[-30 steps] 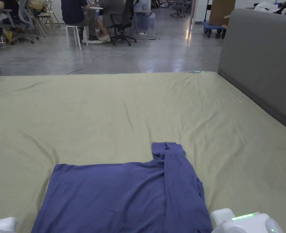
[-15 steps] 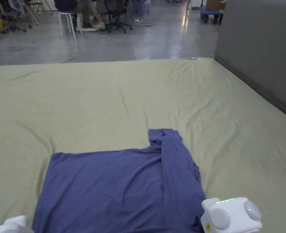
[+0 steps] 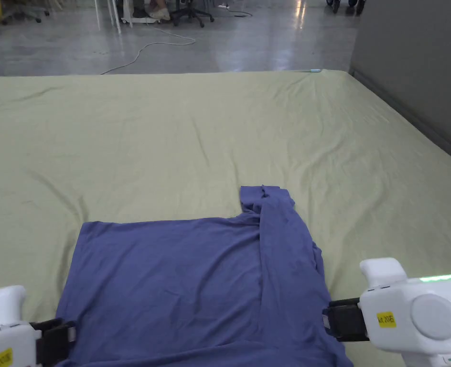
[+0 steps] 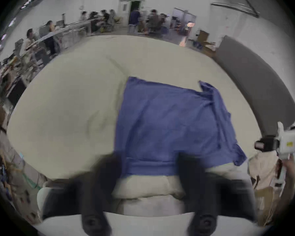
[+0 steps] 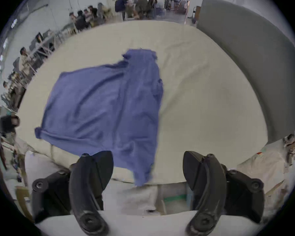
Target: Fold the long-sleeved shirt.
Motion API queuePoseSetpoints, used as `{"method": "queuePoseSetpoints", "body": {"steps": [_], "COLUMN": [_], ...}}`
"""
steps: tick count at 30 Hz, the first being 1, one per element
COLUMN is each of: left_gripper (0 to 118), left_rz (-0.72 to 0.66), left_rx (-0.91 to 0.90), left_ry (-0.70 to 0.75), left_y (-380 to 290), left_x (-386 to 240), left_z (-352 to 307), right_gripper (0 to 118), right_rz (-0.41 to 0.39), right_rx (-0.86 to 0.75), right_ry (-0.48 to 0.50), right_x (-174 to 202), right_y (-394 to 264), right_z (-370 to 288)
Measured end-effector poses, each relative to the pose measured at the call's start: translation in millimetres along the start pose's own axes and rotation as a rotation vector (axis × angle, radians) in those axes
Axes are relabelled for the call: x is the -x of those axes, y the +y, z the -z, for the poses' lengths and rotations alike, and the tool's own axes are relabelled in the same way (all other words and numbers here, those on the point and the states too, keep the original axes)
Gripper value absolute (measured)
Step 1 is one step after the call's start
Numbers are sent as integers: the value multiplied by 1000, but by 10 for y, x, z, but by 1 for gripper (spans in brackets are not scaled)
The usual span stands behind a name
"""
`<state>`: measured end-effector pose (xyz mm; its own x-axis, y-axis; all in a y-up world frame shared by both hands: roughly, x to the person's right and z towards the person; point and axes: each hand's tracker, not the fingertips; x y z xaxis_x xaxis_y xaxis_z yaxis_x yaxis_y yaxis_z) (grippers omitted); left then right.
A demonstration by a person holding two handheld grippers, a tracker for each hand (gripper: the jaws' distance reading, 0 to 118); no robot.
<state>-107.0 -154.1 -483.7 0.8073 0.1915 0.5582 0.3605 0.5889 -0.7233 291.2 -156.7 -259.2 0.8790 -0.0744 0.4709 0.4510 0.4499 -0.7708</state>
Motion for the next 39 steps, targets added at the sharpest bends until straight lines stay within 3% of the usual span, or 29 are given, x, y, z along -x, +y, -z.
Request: {"method": "queuePoseSetpoints", "body": {"steps": [1,2,3,5,9,22,23,25,26,27,30,34,38,39], "left_gripper": [0,0,0,0,0,0,5,108,116,109,114,113,88,68], "left_rz": [26,55,79,40,87,78,94,131,105,98,27,35,84,126], "left_rx": [22,10,38,55,59,46,7,16,-50,-29,80,208,203,196], "left_ry": [27,37,-22,-75,-56,-37,22,147,95,161,230,301,253,248], "left_y": [-42,-50,-40,-21,143,922,1096,1431,1667,1816,2106,1997,1923,1931], "left_x": [-99,-184,-239,-323,-380,-61,0,61,166,244,446,489,505,454], "left_z": [17,22,52,107,206,898,1046,1494,1650,1901,2696,3072,3044,2957], "right_gripper": [46,0,0,0,0,0,0,0,0,0,0,0,0,0], "right_rz": [-11,-22,-24,-123,-99,-93,-92,-88,-84,-78,-64,-51,-10,-12], "right_rx": [-1,14,34,56,79,131,131,133,135,138,151,160,182,189], "right_ry": [44,67,23,33,104,81,86,92,93,90,86,60,14,-1], "right_x": [39,101,203,361,463,438,404,421,412,392,379,355,265,229], "right_y": [-30,-69,-93,-91,-70,-2,-17,-2,7,14,45,95,160,186], "right_z": [12,61,118,218,346,601,605,615,628,645,722,818,981,1016]}}
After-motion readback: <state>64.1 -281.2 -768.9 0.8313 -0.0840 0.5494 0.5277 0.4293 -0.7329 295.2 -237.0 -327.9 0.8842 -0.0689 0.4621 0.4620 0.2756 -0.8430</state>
